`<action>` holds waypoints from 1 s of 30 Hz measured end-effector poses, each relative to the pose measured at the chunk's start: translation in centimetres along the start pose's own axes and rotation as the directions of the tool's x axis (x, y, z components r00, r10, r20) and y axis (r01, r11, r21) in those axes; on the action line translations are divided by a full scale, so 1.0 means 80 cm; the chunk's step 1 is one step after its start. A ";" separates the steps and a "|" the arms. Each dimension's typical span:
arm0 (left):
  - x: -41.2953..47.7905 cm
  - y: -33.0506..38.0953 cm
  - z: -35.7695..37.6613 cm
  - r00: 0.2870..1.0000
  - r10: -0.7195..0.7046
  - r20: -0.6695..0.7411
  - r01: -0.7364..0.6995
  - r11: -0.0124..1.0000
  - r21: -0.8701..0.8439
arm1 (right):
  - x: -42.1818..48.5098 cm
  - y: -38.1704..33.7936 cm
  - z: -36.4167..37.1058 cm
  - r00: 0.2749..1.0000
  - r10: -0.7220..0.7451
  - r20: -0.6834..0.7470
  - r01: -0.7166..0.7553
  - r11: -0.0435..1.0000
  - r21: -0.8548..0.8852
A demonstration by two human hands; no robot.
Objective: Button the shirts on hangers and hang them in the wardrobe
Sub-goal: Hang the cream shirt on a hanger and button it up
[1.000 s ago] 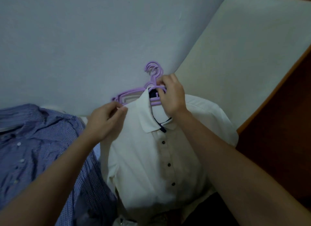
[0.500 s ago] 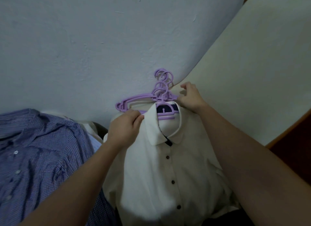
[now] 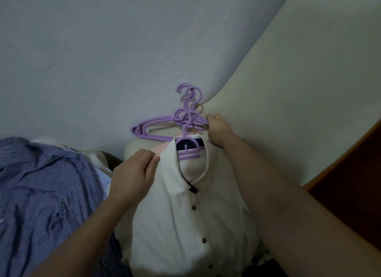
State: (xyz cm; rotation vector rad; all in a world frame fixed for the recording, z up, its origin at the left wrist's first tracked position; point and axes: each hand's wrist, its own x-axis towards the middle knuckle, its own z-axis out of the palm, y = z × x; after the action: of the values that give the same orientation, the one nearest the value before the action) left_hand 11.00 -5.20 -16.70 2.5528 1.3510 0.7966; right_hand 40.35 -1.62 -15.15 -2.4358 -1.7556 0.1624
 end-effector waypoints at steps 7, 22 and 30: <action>-0.009 0.004 0.000 1.000 -0.012 0.007 0.012 0.999 -0.048 | -0.010 0.009 -0.057 0.978 0.007 -0.208 -0.007 1.000 0.000; -0.007 -0.018 0.048 0.922 -0.181 0.342 0.228 0.968 -0.102 | -0.019 -0.042 -0.112 0.901 0.006 -0.434 0.068 0.985 0.156; 0.082 -0.018 0.050 0.978 -0.137 0.160 0.171 0.960 -0.223 | -0.007 -0.034 -0.101 0.886 0.039 -0.462 0.040 0.986 0.160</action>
State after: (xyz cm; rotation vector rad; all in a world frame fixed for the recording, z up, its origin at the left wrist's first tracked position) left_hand 14.99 1.37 -18.14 2.2455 1.3061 0.6855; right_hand 38.94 -1.66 -6.70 -2.1259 -1.4634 -0.2490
